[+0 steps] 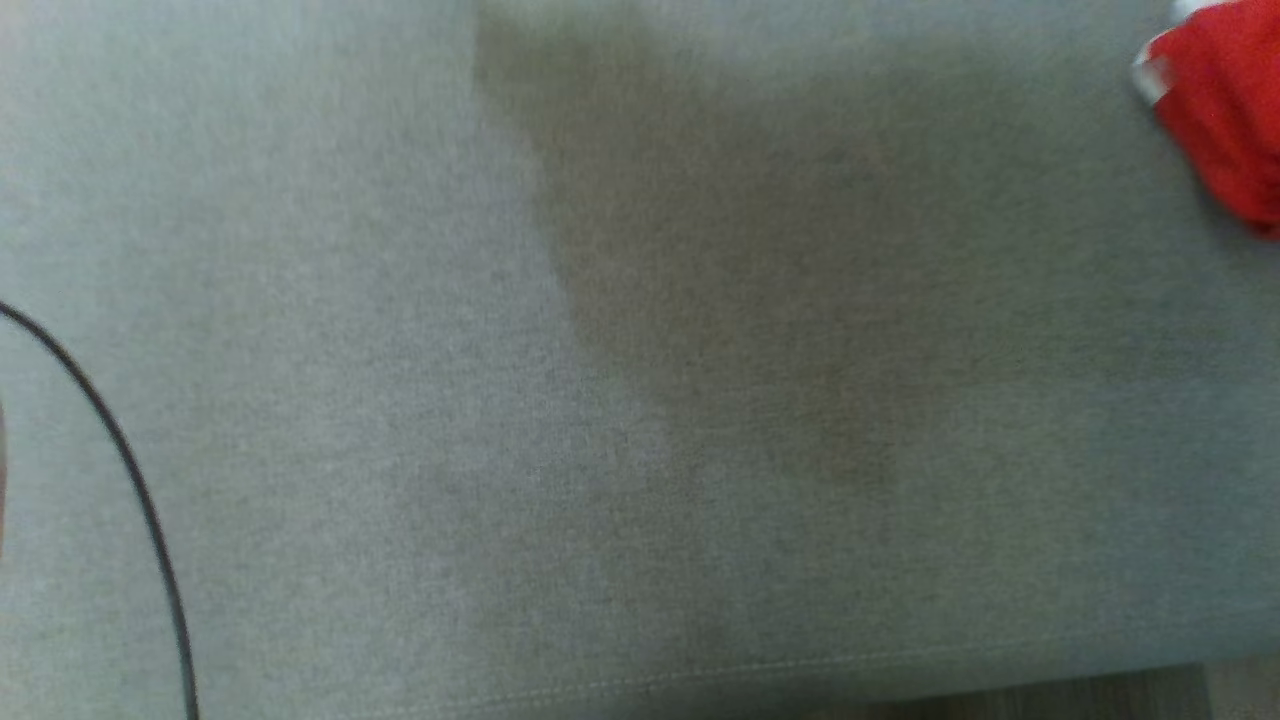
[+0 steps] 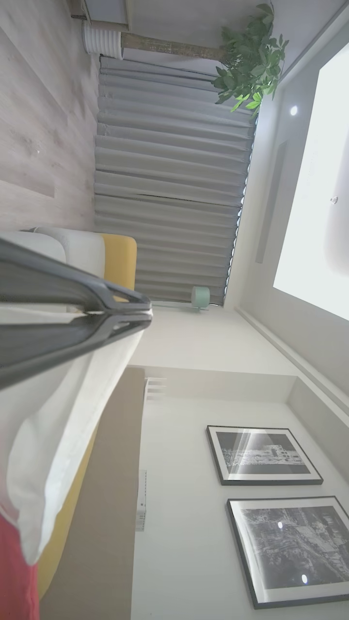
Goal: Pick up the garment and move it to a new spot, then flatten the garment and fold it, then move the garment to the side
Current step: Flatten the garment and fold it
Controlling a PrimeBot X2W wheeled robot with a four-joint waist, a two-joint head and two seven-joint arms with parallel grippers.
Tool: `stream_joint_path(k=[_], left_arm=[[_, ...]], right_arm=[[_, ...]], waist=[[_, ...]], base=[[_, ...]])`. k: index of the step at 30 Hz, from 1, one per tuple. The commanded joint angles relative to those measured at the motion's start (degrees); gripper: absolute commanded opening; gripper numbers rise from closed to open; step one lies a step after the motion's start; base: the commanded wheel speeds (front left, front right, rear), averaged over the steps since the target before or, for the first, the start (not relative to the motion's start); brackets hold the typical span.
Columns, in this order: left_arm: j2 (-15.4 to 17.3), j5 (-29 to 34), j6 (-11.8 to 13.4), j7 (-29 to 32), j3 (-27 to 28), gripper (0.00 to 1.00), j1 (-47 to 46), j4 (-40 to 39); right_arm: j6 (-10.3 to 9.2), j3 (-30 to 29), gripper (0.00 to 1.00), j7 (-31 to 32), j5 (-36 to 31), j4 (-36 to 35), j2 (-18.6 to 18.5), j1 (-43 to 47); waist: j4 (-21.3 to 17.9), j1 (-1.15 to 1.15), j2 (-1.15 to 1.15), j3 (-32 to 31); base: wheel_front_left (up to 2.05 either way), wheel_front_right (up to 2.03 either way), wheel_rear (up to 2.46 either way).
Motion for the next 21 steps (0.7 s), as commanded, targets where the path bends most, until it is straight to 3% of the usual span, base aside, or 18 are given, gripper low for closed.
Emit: stream_joint_path(k=[1,8,14,21], left_arm=[[1.8,0.5,-0.4,-2.6,0.6,0.00,-3.1,0.7],[0.1,-0.4,-1.1,-6.7,0.1,0.00,-2.8,6.9],[-0.2,-2.0,-1.3,-6.8,1.3,0.00,6.1,1.4],[0.5,-5.6,-1.3,-6.9,1.5,0.00,32.8,-8.3]], right_arm=[[-0.05,-0.4,0.00,-1.8,-1.2,0.9,0.9,-1.4],[-0.05,3.2,0.00,-7.9,-4.1,8.9,2.2,-3.6],[-0.05,6.0,0.00,-11.1,-3.9,13.5,3.2,-1.3],[-0.05,7.0,0.00,-14.2,2.5,15.8,4.8,13.0]], waist=[[0.7,0.00,0.00,4.4],[3.3,0.00,0.00,9.4],[4.9,0.00,0.00,11.1],[5.6,0.00,0.00,3.9]], base=[[0.00,0.00,0.00],[0.00,0.00,0.00],[0.00,0.00,0.00],[0.00,0.00,0.00]])
